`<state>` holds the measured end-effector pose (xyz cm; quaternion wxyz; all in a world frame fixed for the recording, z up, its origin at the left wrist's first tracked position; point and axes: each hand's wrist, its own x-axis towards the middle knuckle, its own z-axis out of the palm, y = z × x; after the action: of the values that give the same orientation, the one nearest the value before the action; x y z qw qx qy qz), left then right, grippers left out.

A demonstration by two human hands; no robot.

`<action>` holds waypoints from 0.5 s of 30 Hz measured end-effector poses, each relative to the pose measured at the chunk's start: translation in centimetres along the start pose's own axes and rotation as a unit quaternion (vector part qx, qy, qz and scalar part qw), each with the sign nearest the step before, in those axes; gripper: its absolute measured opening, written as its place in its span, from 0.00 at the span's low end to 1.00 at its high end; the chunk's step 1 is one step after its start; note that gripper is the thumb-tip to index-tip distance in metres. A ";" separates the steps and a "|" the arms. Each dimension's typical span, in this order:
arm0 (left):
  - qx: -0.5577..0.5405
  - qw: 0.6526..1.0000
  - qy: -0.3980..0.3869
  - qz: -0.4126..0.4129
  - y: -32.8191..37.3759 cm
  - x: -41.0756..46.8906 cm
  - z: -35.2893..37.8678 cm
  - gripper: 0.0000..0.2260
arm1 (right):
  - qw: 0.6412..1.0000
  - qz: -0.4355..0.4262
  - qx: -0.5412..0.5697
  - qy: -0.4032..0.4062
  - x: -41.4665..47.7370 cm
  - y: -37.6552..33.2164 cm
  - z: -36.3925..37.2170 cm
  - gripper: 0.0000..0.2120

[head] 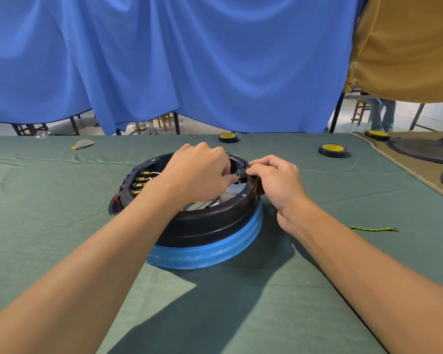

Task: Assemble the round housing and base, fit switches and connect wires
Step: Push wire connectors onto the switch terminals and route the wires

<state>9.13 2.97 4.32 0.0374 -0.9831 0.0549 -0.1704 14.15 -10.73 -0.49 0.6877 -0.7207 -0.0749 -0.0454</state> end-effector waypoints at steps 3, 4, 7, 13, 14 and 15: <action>0.030 0.996 0.083 -0.009 1.4 -0.3 -0.6 0.13 | 0.999 -0.027 -0.043 -0.011 -0.4 0.2 -0.1 0.04; 0.008 0.994 0.110 -0.008 2.2 -0.4 -0.7 0.11 | 0.997 -0.044 -0.063 -0.025 -0.7 0.2 -0.2 0.04; -0.053 0.992 0.117 -0.022 4.9 -0.8 -0.3 0.08 | 0.990 -0.057 -0.114 -0.055 -0.8 -0.2 -1.4 0.09; 0.038 0.998 0.043 0.038 6.3 -1.1 1.7 0.16 | 0.945 -0.085 -0.309 -0.063 -0.5 -1.5 -8.3 0.09; 0.055 0.996 0.045 0.046 6.2 -1.0 1.9 0.16 | 0.930 -0.085 -0.351 -0.077 -0.8 -1.4 -9.6 0.10; 0.066 0.995 0.048 0.052 6.2 -0.9 2.1 0.14 | 0.914 -0.082 -0.388 -0.089 -1.0 -1.3 -10.8 0.11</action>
<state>8.38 -2.92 1.52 0.1085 -0.9649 0.0965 -0.2190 13.32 -21.52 1.12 0.3384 -0.9231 -0.1714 -0.0628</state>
